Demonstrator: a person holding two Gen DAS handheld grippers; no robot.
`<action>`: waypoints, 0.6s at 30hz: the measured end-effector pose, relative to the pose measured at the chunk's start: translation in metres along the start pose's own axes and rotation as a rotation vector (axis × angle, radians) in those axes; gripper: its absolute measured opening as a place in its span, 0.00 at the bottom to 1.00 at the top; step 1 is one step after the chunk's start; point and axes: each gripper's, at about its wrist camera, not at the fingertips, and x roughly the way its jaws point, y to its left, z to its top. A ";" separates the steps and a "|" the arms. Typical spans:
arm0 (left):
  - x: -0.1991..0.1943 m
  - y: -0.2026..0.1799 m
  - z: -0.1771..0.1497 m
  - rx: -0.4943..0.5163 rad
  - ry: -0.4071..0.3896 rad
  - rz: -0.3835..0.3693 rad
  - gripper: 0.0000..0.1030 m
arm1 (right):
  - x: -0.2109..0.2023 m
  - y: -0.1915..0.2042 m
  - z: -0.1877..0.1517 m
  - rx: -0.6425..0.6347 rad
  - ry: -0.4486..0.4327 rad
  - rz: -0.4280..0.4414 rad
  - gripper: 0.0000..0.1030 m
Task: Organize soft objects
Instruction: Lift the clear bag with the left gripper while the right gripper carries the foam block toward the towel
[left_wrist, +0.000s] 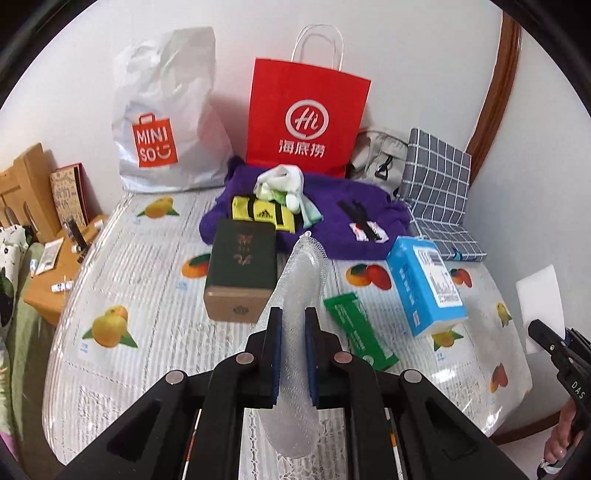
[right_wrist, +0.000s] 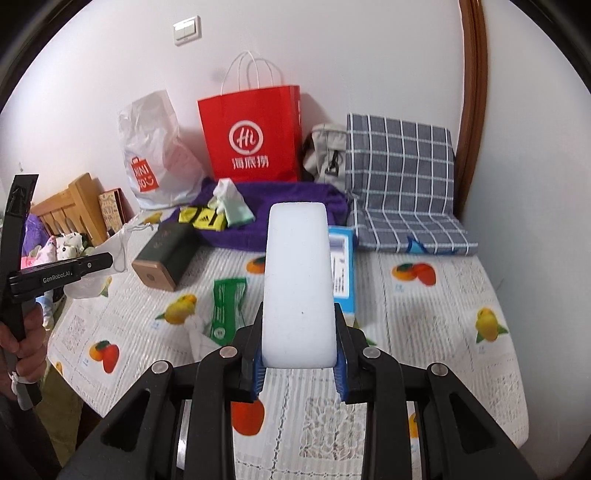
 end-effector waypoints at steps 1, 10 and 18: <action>-0.001 -0.001 0.002 0.001 -0.003 0.003 0.11 | 0.000 0.000 0.003 -0.002 -0.003 0.001 0.28; -0.010 -0.009 0.015 0.004 -0.023 0.018 0.11 | 0.004 -0.001 0.023 -0.004 -0.014 0.027 0.28; -0.015 -0.005 0.023 -0.008 -0.038 0.033 0.11 | 0.011 -0.007 0.044 0.023 -0.010 0.074 0.28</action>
